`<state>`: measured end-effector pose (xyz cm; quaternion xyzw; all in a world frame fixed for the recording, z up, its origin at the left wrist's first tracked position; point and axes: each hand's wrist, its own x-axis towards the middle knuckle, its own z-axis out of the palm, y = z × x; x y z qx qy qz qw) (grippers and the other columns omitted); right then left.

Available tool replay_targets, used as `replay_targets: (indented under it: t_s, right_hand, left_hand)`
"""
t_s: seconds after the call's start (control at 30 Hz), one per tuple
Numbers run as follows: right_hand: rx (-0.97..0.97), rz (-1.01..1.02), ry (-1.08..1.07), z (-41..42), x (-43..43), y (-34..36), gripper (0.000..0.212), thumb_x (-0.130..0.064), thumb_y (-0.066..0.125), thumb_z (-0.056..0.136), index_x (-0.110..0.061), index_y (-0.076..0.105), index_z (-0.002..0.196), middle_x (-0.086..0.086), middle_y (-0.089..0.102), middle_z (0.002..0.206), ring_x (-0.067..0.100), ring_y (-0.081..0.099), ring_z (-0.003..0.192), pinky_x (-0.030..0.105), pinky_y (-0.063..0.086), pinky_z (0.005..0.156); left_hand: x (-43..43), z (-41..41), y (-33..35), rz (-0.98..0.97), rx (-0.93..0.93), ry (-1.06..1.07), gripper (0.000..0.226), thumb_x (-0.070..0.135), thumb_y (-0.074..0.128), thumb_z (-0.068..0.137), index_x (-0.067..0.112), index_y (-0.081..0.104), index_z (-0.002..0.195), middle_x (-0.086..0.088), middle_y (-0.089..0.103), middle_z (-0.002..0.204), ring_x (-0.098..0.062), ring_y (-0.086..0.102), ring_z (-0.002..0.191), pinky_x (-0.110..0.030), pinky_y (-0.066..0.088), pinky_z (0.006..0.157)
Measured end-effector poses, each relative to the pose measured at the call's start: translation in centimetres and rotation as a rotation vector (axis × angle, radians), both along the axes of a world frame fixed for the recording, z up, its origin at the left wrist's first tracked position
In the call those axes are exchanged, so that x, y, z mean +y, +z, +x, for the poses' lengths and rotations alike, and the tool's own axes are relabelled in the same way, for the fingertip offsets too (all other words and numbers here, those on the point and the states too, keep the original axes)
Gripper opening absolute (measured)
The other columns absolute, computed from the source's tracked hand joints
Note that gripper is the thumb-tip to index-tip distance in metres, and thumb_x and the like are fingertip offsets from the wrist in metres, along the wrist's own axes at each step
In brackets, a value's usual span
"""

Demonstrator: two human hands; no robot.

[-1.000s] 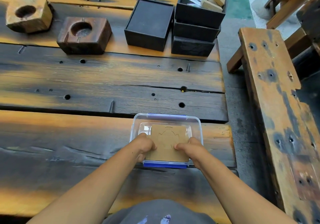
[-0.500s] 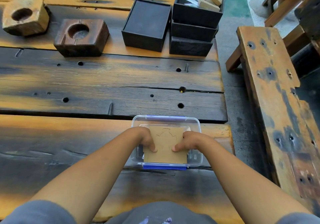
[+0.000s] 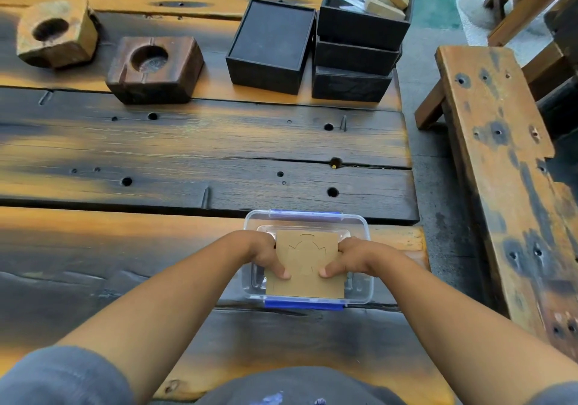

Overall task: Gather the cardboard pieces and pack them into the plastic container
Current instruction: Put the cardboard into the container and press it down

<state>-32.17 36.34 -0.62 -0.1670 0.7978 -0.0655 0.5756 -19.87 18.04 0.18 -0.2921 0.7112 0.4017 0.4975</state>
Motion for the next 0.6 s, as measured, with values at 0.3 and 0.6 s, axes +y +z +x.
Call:
replay_targets:
  t_s: [0.3,0.6]
  right_hand:
    - [0.193,0.091,0.204,1.3,-1.0,-0.7,0.094,-0.057,0.076,0.072,-0.011,0.039,0.145,0.010,0.034,0.150,0.025,0.044,0.132,0.039,0.039,0.110]
    - [0.274,0.067,0.126,2.1,-0.8,-2.6,0.091,-0.056,0.078,0.071,-0.011,0.041,0.140,0.013,0.028,0.152,0.024,0.049,0.126,0.035,0.042,0.104]
  left_hand:
    - [1.9,-0.2,-1.2,-0.383,0.012,-0.301,0.089,0.066,0.066,0.077,0.006,0.047,0.140,-0.012,0.054,0.139,-0.030,0.050,0.128,-0.038,0.040,0.106]
    - [3.5,0.8,-1.7,-0.510,0.120,-0.087,0.085,0.054,0.076,0.074,0.008,0.044,0.138,-0.012,0.049,0.139,-0.027,0.048,0.128,-0.034,0.040,0.105]
